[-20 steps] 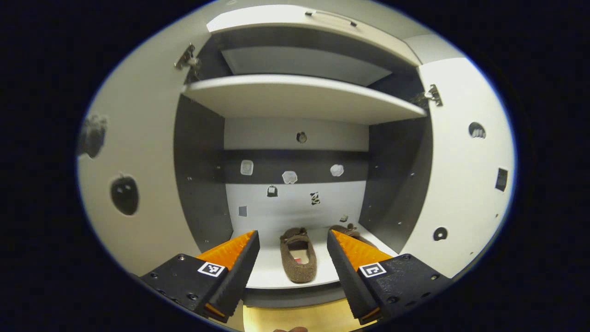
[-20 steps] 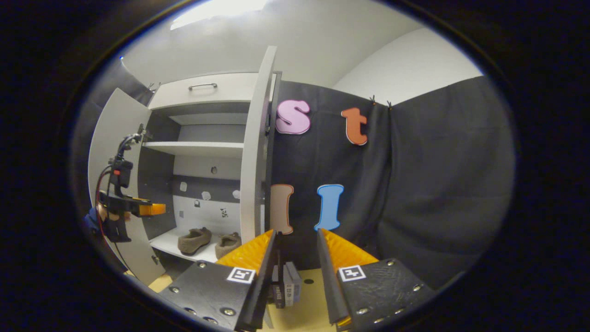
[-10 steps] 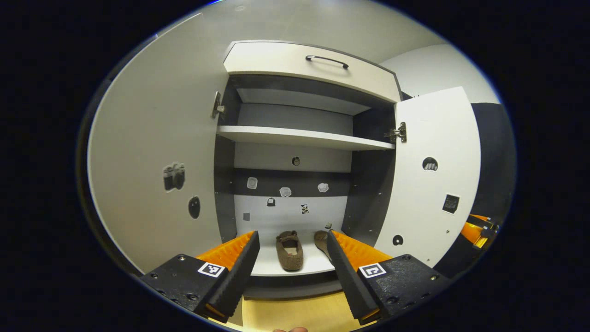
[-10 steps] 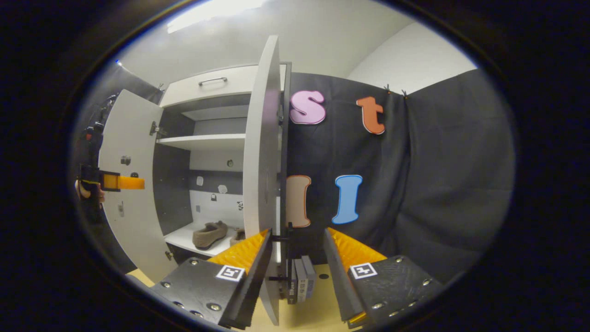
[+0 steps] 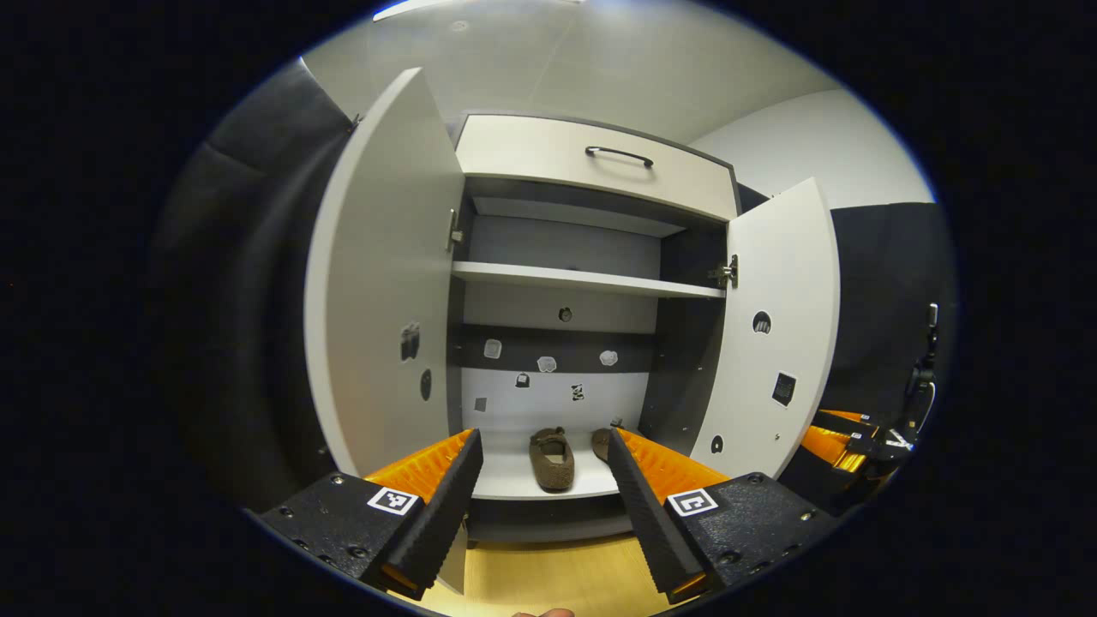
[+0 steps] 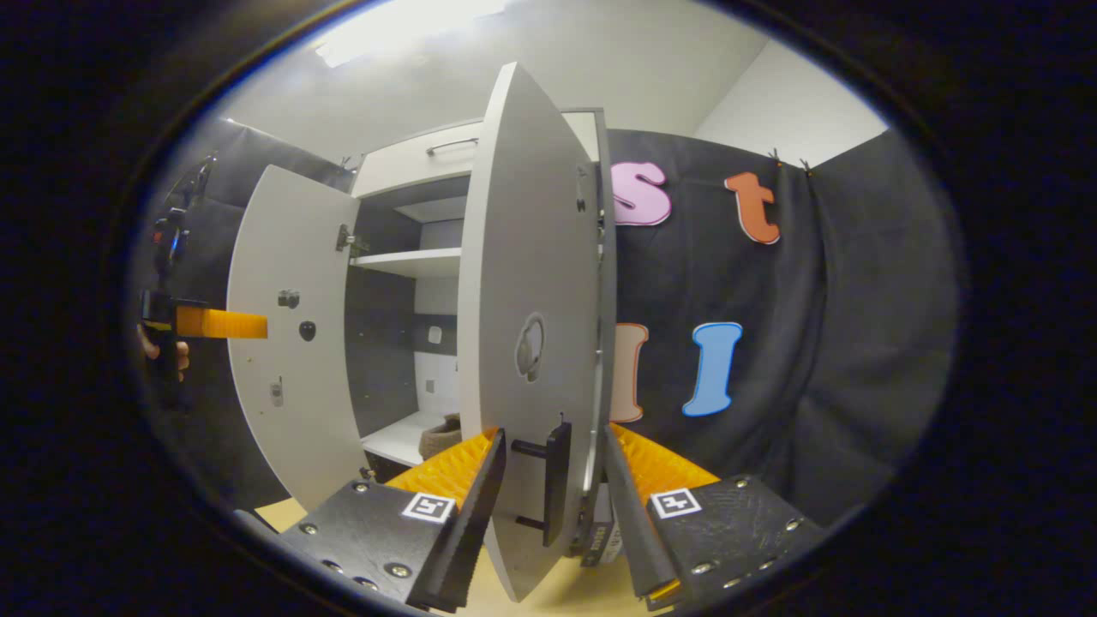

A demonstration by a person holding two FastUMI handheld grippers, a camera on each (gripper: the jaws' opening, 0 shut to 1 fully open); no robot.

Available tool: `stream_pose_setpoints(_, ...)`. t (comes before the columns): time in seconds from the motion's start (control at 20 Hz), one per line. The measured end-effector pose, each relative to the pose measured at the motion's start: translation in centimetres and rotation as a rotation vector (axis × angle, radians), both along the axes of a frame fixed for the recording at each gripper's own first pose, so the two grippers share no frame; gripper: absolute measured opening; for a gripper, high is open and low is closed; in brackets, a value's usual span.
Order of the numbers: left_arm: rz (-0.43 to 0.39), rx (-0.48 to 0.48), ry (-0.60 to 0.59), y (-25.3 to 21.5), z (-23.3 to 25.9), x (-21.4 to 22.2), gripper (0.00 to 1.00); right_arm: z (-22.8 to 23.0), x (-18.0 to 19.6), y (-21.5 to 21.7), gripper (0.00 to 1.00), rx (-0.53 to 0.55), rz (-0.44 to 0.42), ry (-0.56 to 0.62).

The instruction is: Grab one shoe with the right hand and put it into the shoe cabinet, grab the other shoe with the left hand and put it into the shoe cabinet; then close the right door with the right hand and the left door with the left hand.

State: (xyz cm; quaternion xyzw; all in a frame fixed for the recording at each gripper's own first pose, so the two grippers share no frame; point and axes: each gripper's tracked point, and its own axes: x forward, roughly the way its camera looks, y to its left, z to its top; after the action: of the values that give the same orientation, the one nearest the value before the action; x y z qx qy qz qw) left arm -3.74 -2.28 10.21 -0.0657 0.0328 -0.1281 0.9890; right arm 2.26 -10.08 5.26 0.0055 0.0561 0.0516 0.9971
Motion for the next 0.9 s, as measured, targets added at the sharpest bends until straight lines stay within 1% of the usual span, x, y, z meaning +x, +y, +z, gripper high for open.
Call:
stream_pose_setpoints(0.05, 0.015, -0.005, -0.006, 0.6, 0.3, -0.5, 0.90, 0.1, 0.5, 0.6, 0.68, -0.004, 0.012, -0.002)
stream_pose_setpoints(0.15, 0.040, -0.014, -0.006, 1.7, 0.1, -1.5, 0.90, 0.4, 1.2, 1.2, 0.68, -0.001, 0.030, -0.009)
stream_pose_setpoints(0.2, 0.051, -0.013, -0.002, 2.4, -0.1, -2.0, 0.85, 0.5, 1.6, 1.9, 0.65, 0.008, 0.040, -0.010)
stream_pose_setpoints(0.25, 0.064, -0.009, 0.000, 3.0, -0.1, -2.4, 0.85, 0.6, 1.8, 2.4, 0.68, 0.018, 0.051, -0.011)
stream_pose_setpoints(0.3, 0.077, -0.005, 0.002, 3.7, -0.1, -2.9, 0.90, 0.7, 2.1, 2.8, 0.68, 0.019, 0.060, -0.012)
stream_pose_setpoints(0.4, 0.106, -0.001, -0.005, 5.0, 0.0, -3.6, 0.90, 0.6, 2.7, 3.5, 0.68, 0.012, 0.080, -0.013)
stream_pose_setpoints(0.45, 0.121, -0.003, -0.009, 5.7, 0.1, -3.9, 0.85, 0.7, 2.9, 4.0, 0.68, 0.014, 0.088, -0.012)
stream_pose_setpoints(0.5, 0.132, -0.007, -0.010, 6.5, 0.2, -4.2, 0.85, 0.5, 3.2, 4.5, 0.65, 0.017, 0.094, -0.010)
stream_pose_setpoints(0.55, 0.145, -0.011, -0.015, 7.2, 0.1, -4.4, 0.85, 0.5, 3.4, 4.8, 0.68, 0.018, 0.100, -0.009)
stream_pose_setpoints(0.6, 0.161, -0.014, -0.018, 8.1, 0.2, -4.5, 0.90, 0.5, 3.7, 5.1, 0.68, 0.021, 0.104, -0.008)
stream_pose_setpoints(0.75, 0.211, -0.020, -0.016, 10.8, -0.2, -4.9, 0.90, 0.5, 4.4, 6.5, 0.68, 0.034, 0.124, -0.001)
stream_pose_setpoints(0.9, 0.254, -0.024, 0.004, 13.3, -1.3, -4.8, 0.90, 0.5, 5.1, 7.6, 0.68, 0.035, 0.122, -0.002)
